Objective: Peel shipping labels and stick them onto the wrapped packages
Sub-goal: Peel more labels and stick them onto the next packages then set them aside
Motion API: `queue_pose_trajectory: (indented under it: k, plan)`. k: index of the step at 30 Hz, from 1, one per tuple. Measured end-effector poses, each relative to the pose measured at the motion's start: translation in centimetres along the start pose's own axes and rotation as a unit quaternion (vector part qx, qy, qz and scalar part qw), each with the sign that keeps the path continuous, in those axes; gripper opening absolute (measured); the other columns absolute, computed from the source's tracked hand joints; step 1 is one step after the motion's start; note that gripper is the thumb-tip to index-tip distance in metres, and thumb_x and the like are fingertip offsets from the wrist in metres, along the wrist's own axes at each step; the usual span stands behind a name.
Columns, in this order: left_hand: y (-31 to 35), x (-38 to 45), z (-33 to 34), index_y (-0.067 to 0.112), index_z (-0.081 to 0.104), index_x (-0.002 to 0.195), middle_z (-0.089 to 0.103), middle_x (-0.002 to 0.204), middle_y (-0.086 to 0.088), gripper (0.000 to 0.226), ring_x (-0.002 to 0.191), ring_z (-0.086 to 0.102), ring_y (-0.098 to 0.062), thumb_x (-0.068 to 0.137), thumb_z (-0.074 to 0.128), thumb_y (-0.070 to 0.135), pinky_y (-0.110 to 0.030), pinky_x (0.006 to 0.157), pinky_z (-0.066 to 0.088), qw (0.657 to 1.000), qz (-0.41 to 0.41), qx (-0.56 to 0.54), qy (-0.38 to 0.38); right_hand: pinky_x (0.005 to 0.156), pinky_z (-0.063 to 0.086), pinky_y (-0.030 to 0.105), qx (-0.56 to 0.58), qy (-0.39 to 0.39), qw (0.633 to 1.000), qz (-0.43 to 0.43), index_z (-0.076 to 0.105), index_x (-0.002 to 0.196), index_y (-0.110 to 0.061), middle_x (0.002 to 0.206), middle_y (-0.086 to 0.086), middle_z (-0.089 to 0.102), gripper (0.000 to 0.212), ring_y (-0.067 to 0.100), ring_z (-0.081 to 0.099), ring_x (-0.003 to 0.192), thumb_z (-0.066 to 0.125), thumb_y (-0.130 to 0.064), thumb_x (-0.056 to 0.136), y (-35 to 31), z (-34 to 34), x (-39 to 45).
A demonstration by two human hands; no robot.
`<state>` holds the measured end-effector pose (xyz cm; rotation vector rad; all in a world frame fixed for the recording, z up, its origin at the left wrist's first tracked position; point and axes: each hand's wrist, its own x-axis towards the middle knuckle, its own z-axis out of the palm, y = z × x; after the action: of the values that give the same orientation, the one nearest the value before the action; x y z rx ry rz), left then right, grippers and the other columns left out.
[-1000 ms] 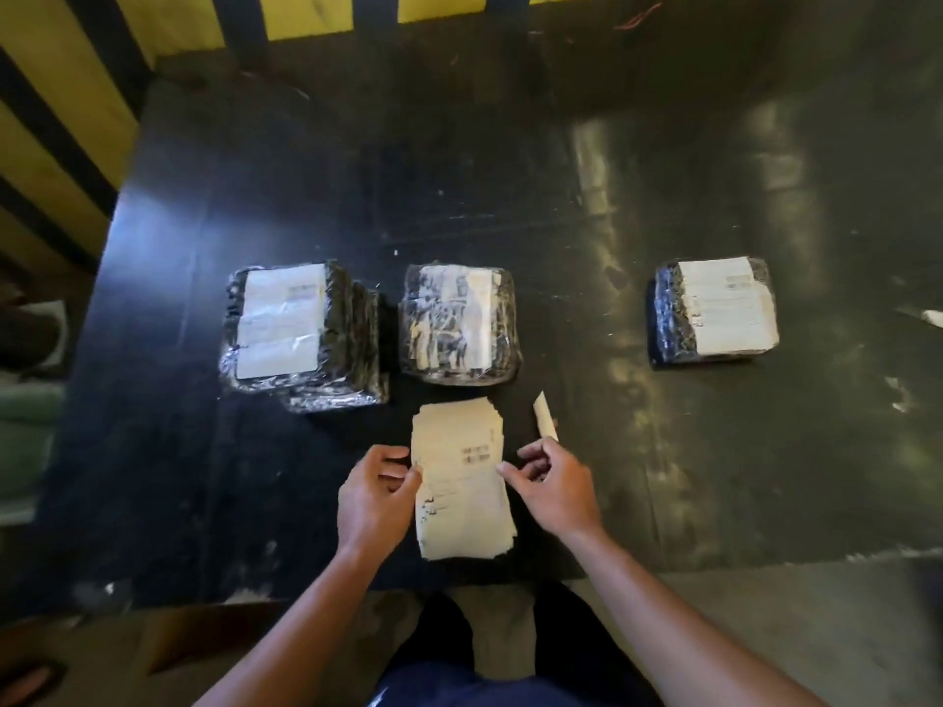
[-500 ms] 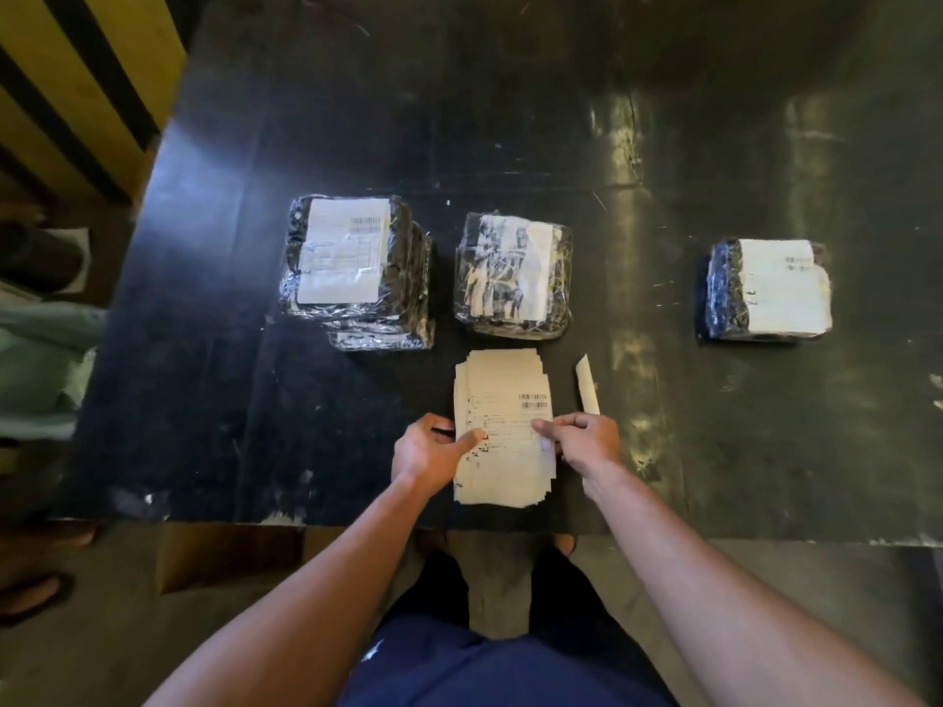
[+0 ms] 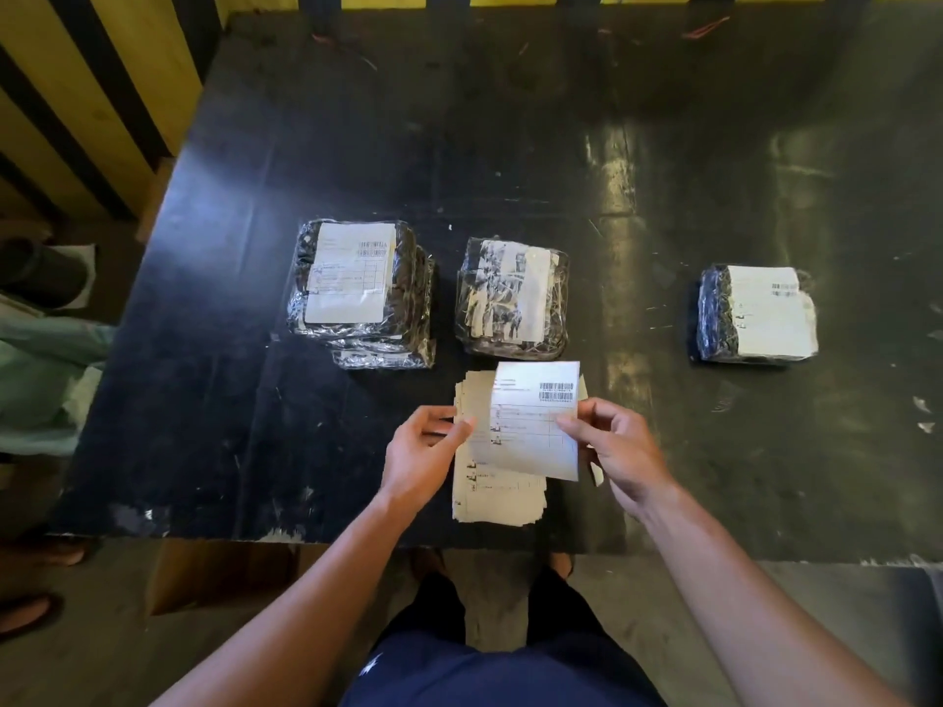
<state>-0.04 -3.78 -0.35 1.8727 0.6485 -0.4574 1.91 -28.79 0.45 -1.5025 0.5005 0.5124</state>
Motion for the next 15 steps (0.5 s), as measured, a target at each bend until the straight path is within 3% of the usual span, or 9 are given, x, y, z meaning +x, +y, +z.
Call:
queue_pose_trajectory:
  k: [3,5,9,12,15]
  plan:
    - [3.7,-1.8,-1.0,0.025,0.065,0.135,0.075,0.126,0.005,0.076,0.121,0.068,-0.015,0.078,0.074,0.075,-0.044,0.108,0.052,0.986,0.007,-0.111,-0.124,0.103,0.056,0.053,0.001,-0.040,0.998,-0.055,0.076,0.098,-0.004,0.114,0.002,0.080,0.010,0.024,0.073,0.114,0.077,-0.012,0.093,-2.7,0.7,-1.8]
    - [6.3,-3.1,-1.6,0.020,0.067,0.134,0.077,0.127,0.000,0.061,0.121,0.071,-0.020,0.089,0.070,0.062,-0.045,0.107,0.053,0.970,0.034,-0.165,-0.175,0.103,0.056,0.053,-0.013,-0.060,0.994,-0.086,0.076,0.097,-0.007,0.114,0.001,0.080,0.008,0.021,0.074,0.113,0.077,-0.013,0.093,-4.4,1.5,-3.0]
    - [10.3,-4.9,-3.0,0.010,0.069,0.132,0.077,0.126,-0.009,0.041,0.119,0.073,-0.027,0.095,0.068,0.028,-0.047,0.102,0.057,0.959,0.099,-0.202,-0.171,0.098,0.060,0.047,-0.029,-0.085,0.986,-0.142,0.075,0.098,-0.009,0.109,0.002,0.081,0.006,0.019,0.075,0.108,0.075,-0.014,0.094,-7.9,2.5,-5.3]
    - [11.8,-5.7,-4.0,0.009,0.071,0.129,0.077,0.126,-0.011,0.036,0.119,0.072,-0.029,0.097,0.071,0.026,-0.051,0.105,0.054,0.957,0.123,-0.200,-0.173,0.085,0.057,0.037,0.005,-0.092,0.978,-0.188,0.074,0.095,-0.008,0.102,0.013,0.078,0.009,0.022,0.072,0.095,0.067,-0.013,0.099,-11.0,2.2,-6.6]
    - [12.6,-6.3,-4.8,0.006,0.071,0.127,0.077,0.125,-0.012,0.035,0.119,0.072,-0.028,0.097,0.071,0.025,-0.048,0.103,0.052,0.955,0.135,-0.201,-0.172,0.081,0.049,0.043,0.039,-0.094,0.971,-0.215,0.072,0.100,-0.003,0.097,0.024,0.074,0.019,0.030,0.065,0.087,0.065,-0.021,0.099,-13.9,1.6,-7.3]
